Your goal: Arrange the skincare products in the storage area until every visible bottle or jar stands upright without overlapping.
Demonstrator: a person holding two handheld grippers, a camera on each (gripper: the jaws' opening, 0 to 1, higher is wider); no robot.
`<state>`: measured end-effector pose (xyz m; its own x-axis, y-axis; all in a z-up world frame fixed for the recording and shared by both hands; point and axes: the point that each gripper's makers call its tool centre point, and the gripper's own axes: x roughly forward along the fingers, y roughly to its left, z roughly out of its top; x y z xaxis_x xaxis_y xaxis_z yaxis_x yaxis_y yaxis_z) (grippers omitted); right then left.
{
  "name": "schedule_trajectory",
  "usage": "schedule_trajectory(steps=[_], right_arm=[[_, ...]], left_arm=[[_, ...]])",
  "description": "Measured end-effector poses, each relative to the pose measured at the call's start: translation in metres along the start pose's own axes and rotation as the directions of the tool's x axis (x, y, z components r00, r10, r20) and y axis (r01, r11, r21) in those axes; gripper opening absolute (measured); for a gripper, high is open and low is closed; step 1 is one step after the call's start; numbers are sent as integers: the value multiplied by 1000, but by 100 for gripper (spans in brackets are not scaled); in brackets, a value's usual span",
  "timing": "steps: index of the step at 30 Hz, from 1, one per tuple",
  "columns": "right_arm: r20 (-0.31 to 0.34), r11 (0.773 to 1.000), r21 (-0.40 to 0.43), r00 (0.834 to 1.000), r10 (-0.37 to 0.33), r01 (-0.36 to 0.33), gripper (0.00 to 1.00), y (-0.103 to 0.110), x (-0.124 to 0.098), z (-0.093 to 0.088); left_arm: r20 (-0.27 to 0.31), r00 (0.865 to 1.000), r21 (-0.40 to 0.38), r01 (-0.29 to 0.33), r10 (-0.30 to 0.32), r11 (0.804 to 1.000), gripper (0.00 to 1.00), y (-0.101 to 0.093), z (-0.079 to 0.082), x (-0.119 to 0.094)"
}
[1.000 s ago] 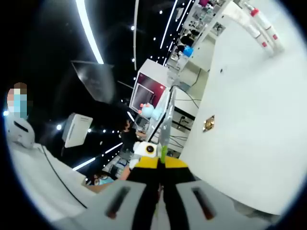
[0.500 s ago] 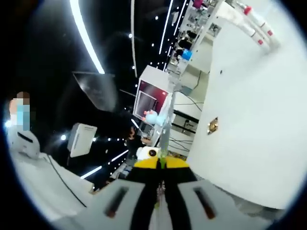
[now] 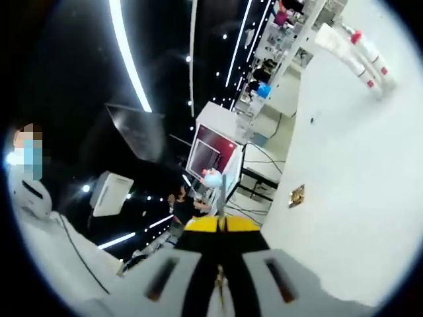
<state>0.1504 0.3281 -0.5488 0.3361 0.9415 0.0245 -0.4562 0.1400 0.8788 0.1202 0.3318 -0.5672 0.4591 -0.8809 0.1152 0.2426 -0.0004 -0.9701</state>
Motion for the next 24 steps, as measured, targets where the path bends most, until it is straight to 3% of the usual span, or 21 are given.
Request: schedule_trajectory(steps=[5,9,10,12,16,21,22,23,24], right_arm=[[-5,1000,3,1000,-5,5,2,1,1,-4],[-9,999,33,1000,-6,7,5,0,-3,-3],[-22,999,49,1000,-7,8,7,-1,-4,-5],[-52,998,66,999,-1,4,11,-2,-7,-12],[-36,999,-44,999,-3,1,4,1,-10,-12],[-20,1000,3,1000,17,-17,3,1,-12,-8],[-19,1000,3,1000,15,-15,3,2,-12,-8],[-18,1000,10,1000,16,-16,3,2,-11,-8],[-20,1000,13,1000,11,-11,3,3,-11,-9]], left_arm=[[-3,1000,39,7,-7,999,4,-3,3,4],[-4,1000,41,14,-14,999,2,-3,2,5],[33,999,15,19,-20,1000,2,-3,8,6],[60,998,42,10,-12,999,2,-3,14,6],[55,998,25,22,-24,999,2,-6,16,11],[90,995,-29,52,-49,998,5,-10,18,12],[86,996,-22,42,-40,999,3,-9,17,12],[84,996,39,22,-25,999,3,-8,17,11],[82,996,35,23,-26,999,3,-10,17,11]])
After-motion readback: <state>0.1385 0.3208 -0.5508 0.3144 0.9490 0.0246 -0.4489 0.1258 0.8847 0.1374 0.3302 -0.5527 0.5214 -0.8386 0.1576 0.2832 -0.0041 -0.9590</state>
